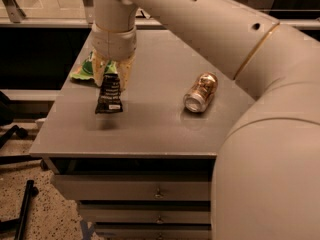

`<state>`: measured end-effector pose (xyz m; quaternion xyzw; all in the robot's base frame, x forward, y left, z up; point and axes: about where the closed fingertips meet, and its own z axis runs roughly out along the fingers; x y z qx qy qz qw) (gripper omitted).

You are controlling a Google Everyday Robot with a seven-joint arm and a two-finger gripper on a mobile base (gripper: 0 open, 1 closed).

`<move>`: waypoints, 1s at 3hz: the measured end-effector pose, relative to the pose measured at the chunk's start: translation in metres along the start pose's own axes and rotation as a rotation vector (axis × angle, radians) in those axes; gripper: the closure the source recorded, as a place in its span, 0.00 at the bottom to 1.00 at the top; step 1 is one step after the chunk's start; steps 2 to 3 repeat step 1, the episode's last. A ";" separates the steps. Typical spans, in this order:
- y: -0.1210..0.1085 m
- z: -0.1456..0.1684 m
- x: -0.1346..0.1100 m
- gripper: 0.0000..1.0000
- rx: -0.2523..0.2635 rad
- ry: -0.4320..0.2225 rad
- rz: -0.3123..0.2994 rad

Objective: Pick rxbar chocolate

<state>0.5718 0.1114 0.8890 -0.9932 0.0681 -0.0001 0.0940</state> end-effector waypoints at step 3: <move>-0.002 -0.020 0.014 1.00 0.058 0.010 0.019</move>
Offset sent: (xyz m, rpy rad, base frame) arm 0.0000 0.0000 0.0000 0.0000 0.0000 0.0000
